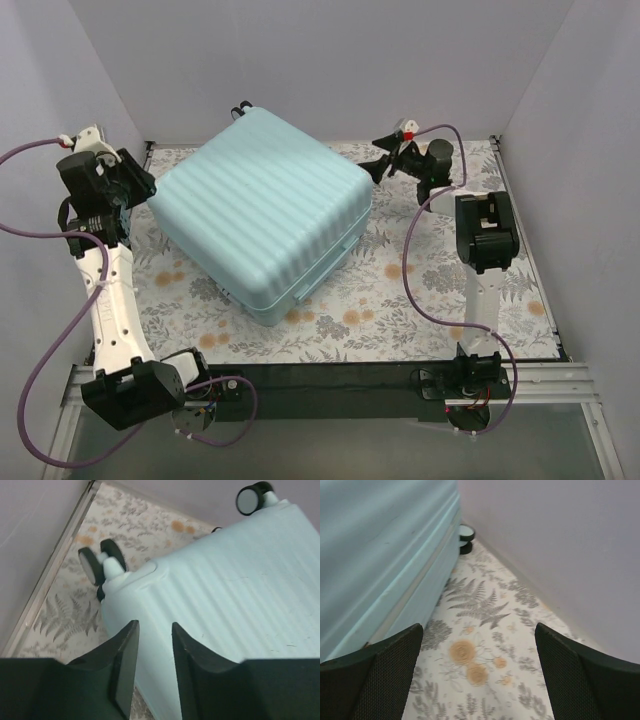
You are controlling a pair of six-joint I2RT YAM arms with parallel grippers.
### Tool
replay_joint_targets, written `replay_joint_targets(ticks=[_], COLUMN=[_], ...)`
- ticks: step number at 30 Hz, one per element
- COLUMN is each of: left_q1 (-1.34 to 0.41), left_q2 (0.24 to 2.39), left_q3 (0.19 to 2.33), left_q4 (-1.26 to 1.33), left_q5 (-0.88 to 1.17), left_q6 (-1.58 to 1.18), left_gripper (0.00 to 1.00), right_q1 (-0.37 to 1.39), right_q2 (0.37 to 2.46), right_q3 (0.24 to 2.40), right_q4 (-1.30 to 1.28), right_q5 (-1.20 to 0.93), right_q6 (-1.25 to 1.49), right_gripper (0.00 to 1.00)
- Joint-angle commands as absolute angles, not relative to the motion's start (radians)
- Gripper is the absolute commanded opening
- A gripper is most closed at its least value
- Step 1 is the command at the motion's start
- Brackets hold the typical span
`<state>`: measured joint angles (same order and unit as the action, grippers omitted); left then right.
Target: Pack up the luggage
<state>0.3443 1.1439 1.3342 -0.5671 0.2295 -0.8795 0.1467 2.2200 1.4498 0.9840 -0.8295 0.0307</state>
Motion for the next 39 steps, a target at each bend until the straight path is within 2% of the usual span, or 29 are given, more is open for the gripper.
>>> replay_joint_targets(ticks=[1, 2, 3, 5, 7, 11, 17, 24, 29, 34, 39], left_q1=[0.362, 0.362, 0.364, 0.364, 0.364, 0.357, 0.198, 0.045, 0.023, 0.031, 0.072], left_q2=[1.092, 1.086, 1.078, 1.069, 1.098, 1.198, 1.524, 1.764, 1.862, 1.95, 1.956], left_q3=[1.31, 1.29, 1.278, 1.217, 1.186, 1.169, 1.368, 1.56, 1.609, 1.733, 1.786], left_q4=[-0.742, -0.794, -0.817, -0.862, -0.891, -0.795, -0.658, -0.631, -0.589, -0.62, -0.646], left_q5=[0.076, 0.048, 0.025, 0.044, 0.163, 0.393, 0.509, 0.624, 0.65, 0.614, 0.621], left_q6=[-0.832, -0.822, -0.812, -0.779, -0.773, -0.79, -0.769, -0.759, -0.781, -0.759, -0.75], left_gripper=[0.3, 0.18, 0.11, 0.02, 0.0, 0.01, 0.08, 0.18, 0.18, 0.19, 0.19], right_q1=[0.189, 0.198, 0.201, 0.213, 0.219, 0.235, 0.268, 0.298, 0.285, 0.255, 0.149], right_q2=[2.166, 2.155, 2.149, 2.122, 2.085, 1.987, 1.766, 1.527, 1.404, 1.348, 1.276], right_q3=[1.395, 1.384, 1.373, 1.335, 1.286, 1.151, 0.864, 0.626, 0.571, 0.581, 0.635], right_q4=[0.969, 0.969, 0.969, 0.973, 0.98, 1.02, 1.058, 1.078, 0.965, 0.849, 0.599], right_q5=[-0.91, -0.917, -0.928, -0.948, -0.971, -1.017, -1.111, -1.108, -0.971, -0.859, -0.897], right_q6=[0.041, 0.029, 0.022, 0.005, 0.003, -0.038, -0.09, -0.091, -0.11, -0.13, -0.26], right_gripper=[0.97, 0.97, 0.97, 0.97, 0.96, 0.95, 0.95, 0.95, 0.95, 0.89, 0.83])
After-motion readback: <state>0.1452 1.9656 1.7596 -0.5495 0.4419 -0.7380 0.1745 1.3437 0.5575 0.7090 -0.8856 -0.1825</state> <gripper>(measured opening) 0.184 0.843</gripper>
